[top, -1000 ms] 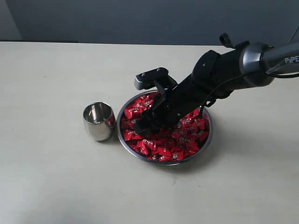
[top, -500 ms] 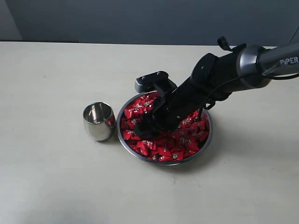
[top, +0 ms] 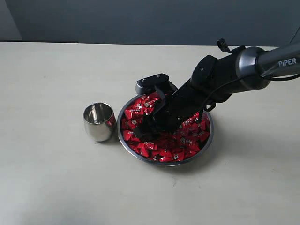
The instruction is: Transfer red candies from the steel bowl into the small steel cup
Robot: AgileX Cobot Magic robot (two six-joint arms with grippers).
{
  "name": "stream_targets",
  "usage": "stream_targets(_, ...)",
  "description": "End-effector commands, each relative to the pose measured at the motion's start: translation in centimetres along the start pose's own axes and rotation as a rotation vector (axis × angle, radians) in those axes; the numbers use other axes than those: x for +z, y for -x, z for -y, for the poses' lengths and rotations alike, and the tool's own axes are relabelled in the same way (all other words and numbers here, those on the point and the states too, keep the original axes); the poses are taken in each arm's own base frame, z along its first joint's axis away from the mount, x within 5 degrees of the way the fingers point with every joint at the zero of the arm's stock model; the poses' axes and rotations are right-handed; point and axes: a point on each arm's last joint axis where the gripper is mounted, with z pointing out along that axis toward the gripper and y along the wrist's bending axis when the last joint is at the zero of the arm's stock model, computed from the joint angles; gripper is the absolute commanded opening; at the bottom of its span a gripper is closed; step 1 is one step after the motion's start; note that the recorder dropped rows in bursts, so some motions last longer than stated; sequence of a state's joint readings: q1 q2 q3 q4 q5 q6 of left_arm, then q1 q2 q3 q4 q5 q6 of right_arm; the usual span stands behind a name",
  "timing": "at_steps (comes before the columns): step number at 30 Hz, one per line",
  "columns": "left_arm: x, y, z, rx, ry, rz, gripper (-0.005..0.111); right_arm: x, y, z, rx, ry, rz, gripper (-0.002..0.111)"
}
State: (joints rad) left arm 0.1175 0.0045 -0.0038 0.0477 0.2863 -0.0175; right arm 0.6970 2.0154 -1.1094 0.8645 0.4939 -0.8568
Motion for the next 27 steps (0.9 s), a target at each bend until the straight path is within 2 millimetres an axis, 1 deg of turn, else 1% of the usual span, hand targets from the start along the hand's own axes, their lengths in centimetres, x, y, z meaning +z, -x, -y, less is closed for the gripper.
stream_targets(1,0.0,-0.1,0.0,-0.008,-0.001,0.003,0.000,0.0,0.1,-0.1,-0.007,0.003,-0.001,0.047)
stream_targets(2,0.0,-0.1,0.0,-0.008,-0.001,0.003,0.000,0.0,0.1,-0.1,-0.004,0.004,0.000,0.044)
stream_targets(3,0.0,-0.1,0.0,-0.008,-0.001,0.003,0.000,0.0,0.1,-0.1,-0.004,0.004,0.000,0.039)
stream_targets(8,0.0,-0.1,0.0,-0.008,-0.001,0.003,0.000,0.0,0.1,-0.1,-0.004,0.004,0.000,0.003)
stream_targets(9,0.0,-0.1,0.0,-0.008,-0.001,0.003,0.000,0.0,0.1,-0.1,-0.004,0.004,0.000,-0.001)
stream_targets(14,0.0,-0.1,0.0,-0.008,-0.001,0.003,0.000,0.0,0.1,0.0,-0.004,-0.002,0.006,0.003)
stream_targets(18,0.0,-0.1,0.0,-0.008,-0.001,0.003,0.000,-0.3,0.3,-0.1,-0.008,-0.006,0.015,0.003)
stream_targets(27,0.0,-0.1,0.0,-0.008,-0.001,0.003,0.000,-3.5,1.7,-1.2,-0.045,-0.014,0.109,0.003)
